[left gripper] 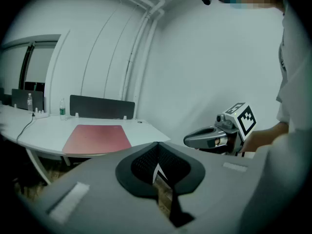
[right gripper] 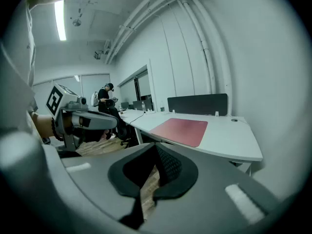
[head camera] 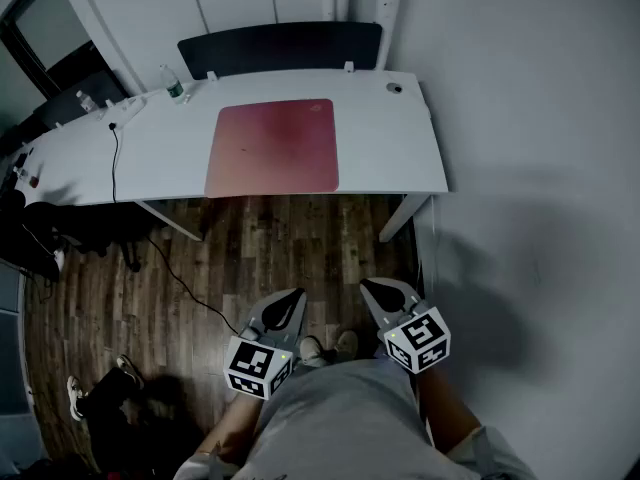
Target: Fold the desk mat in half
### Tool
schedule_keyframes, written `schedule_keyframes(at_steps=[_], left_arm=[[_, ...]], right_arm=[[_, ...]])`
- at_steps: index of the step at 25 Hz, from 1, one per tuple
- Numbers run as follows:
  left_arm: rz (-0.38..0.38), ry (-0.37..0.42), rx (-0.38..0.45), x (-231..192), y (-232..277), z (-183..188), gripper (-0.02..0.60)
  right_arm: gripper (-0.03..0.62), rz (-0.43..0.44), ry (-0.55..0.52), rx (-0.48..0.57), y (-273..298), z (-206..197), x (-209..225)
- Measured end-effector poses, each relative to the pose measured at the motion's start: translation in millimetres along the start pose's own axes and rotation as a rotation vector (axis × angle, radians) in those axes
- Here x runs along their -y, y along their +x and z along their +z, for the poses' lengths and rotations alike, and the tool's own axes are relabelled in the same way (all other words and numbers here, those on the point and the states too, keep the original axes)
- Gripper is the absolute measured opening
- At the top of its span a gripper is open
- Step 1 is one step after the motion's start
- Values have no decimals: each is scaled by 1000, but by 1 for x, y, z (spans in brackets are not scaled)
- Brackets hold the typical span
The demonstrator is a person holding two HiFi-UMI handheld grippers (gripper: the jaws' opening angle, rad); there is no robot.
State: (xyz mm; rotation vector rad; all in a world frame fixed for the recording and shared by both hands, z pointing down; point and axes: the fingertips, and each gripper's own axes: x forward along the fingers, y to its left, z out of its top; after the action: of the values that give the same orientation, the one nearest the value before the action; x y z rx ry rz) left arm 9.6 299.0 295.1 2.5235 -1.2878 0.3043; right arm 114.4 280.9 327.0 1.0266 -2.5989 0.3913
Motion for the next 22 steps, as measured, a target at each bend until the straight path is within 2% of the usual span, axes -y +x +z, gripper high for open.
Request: schedule_keyframes(at_steps=[12, 15, 22], left_arm=[[-19, 14, 13, -2, -18, 3, 18], [-28, 7, 17, -5, -21, 1, 18], [-62, -5, 37, -6, -34, -4, 18]], right_arm=[[5, -2, -15, -8, -1, 3, -19], [6, 5, 0, 23, -2, 9, -24], [8, -43, 29, 71, -3, 15, -34]])
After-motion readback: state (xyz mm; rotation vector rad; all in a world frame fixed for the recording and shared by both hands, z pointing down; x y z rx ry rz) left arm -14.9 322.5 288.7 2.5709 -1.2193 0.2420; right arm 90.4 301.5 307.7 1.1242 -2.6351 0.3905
